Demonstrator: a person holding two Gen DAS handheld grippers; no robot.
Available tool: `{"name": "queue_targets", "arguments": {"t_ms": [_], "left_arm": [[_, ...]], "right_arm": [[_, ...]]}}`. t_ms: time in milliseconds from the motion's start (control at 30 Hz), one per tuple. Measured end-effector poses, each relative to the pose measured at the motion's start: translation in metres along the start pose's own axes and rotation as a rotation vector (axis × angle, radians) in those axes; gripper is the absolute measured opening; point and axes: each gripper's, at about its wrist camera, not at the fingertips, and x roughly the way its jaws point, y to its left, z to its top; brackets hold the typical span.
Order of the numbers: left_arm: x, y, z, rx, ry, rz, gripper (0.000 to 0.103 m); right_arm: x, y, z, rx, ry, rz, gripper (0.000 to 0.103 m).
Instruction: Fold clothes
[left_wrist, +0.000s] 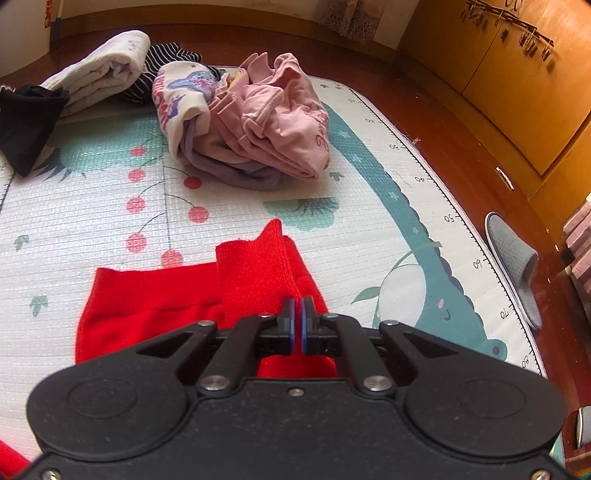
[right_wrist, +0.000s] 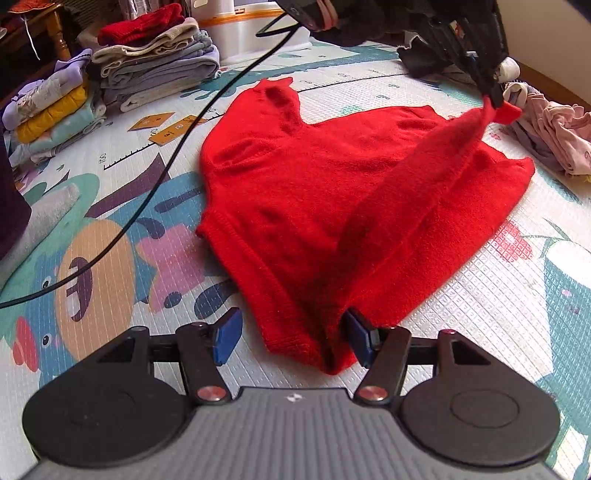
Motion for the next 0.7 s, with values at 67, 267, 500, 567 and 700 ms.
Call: {"name": "queue_targets", "arguments": {"t_ms": [67,267,500,567,700], "left_arm": [[0.007,-0.004,-0.001,0.006,0.003,0.013,0.001],[0.025,-0.013,-0.003,0.020,0.008,0.055,0.001],[0.029,-0.032,-0.004,0.096,-0.021,0.088,0.001],[0.031,-0.037,-0.004,0.109,-0.019,0.089,0.001],[0.043,-0.044,-0.009,0.169,-0.002,0.126,0.001]], "right_arm": [[0.000,-0.001,0.000,0.012,-0.005,0.005,0.063],[-0.002,-0.006,-0.002,0.043,-0.019,0.021,0.063],[-0.002,-0.011,-0.004,0.081,-0.036,0.042,0.064],[-0.003,-0.011,-0.004,0.079,-0.037,0.042,0.064],[-0.003,-0.011,-0.003,0.081,-0.037,0.044,0.064]]}}
